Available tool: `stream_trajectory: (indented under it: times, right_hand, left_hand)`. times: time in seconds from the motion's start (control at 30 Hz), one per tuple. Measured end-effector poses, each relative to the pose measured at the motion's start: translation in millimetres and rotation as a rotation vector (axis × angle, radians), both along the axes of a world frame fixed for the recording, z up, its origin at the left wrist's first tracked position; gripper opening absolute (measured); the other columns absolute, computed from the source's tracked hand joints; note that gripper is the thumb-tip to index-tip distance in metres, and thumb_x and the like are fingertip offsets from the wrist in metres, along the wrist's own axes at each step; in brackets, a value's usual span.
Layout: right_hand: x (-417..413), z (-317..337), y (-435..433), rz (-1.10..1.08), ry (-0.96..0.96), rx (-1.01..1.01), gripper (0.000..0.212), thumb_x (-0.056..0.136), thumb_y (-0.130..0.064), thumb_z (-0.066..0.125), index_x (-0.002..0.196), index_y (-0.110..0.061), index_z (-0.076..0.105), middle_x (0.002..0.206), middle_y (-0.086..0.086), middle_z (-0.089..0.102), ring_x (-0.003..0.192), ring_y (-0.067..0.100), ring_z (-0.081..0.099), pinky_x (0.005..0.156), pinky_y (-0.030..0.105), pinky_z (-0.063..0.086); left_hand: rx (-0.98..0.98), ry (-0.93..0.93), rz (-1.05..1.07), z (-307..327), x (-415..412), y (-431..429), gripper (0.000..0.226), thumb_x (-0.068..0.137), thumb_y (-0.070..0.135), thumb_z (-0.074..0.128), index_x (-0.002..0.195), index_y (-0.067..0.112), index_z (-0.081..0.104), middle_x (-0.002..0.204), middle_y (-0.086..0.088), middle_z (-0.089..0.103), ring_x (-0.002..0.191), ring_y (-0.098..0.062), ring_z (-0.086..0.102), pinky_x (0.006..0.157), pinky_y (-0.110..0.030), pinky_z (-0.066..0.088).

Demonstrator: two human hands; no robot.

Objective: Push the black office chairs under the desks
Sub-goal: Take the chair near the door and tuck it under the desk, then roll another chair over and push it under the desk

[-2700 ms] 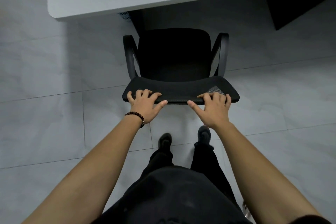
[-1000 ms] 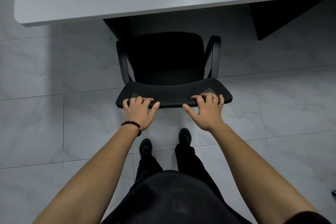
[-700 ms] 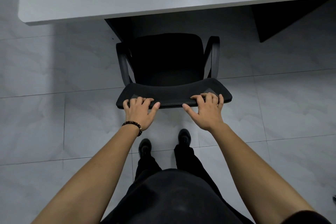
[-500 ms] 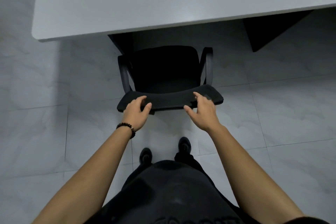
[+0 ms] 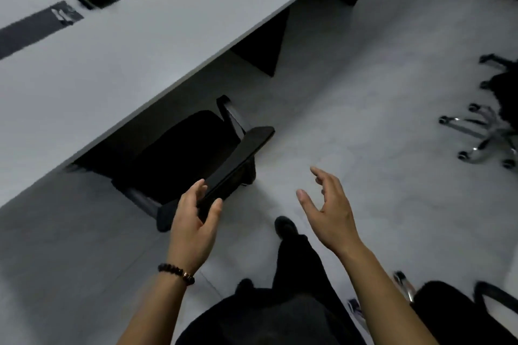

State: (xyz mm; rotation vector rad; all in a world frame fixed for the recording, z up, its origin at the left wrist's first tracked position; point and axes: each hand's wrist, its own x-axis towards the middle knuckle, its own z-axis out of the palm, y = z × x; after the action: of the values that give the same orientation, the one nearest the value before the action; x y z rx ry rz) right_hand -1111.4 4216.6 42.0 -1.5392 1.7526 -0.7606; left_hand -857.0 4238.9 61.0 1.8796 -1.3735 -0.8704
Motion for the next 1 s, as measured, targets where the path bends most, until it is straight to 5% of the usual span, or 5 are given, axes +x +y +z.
stream_trajectory:
  times: [0.23, 0.53, 0.7, 1.0]
  right_hand:
    - [-47.7, -0.1, 206.1, -0.517, 0.036, 0.131, 0.055, 0.092, -0.048, 0.056, 0.143, -0.034, 0.039, 0.136, -0.015, 0.041, 0.123, -0.005, 0.041, 0.101, 0.028, 0.041]
    - [-108.0, 40.3, 438.2, -1.137, 0.058, -0.112, 0.057, 0.090, -0.051, 0.053, 0.142, -0.034, 0.040, 0.138, -0.017, 0.040, 0.126, -0.005, 0.040, 0.094, 0.015, 0.037]
    - [-132.5, 22.4, 565.1, -1.279, 0.019, -0.076, 0.055, 0.093, -0.041, 0.059, 0.143, -0.032, 0.038, 0.144, -0.014, 0.039, 0.130, 0.000, 0.040, 0.088, 0.007, 0.035]
    - [-213.0, 16.0, 720.8, -1.341, 0.036, -0.048, 0.053, 0.093, -0.043, 0.058, 0.142, -0.032, 0.039, 0.141, -0.017, 0.040, 0.130, 0.001, 0.040, 0.098, 0.022, 0.039]
  left_hand:
    - [0.107, 0.017, -0.519, -19.3, -69.2, 67.1, 0.059, 0.090, 0.037, 0.056, 0.142, 0.019, 0.035, 0.141, 0.002, 0.043, 0.129, -0.011, 0.041, 0.107, -0.038, 0.039]
    - [-0.067, 0.125, -1.035, 29.9, -238.4, 175.6, 0.052, 0.090, 0.033, 0.058, 0.138, 0.022, 0.039, 0.137, 0.008, 0.046, 0.122, -0.005, 0.046, 0.100, -0.031, 0.041]
    - [-0.034, 0.106, -1.178, 27.2, -304.3, 301.3, 0.052, 0.090, 0.031, 0.058, 0.138, 0.022, 0.039, 0.139, 0.007, 0.046, 0.122, -0.006, 0.046, 0.102, -0.033, 0.041]
    - [0.079, 0.081, -1.316, 21.6, -400.5, 480.4, 0.056, 0.091, 0.034, 0.056, 0.141, 0.022, 0.035, 0.143, 0.006, 0.042, 0.128, -0.010, 0.043, 0.106, -0.034, 0.040]
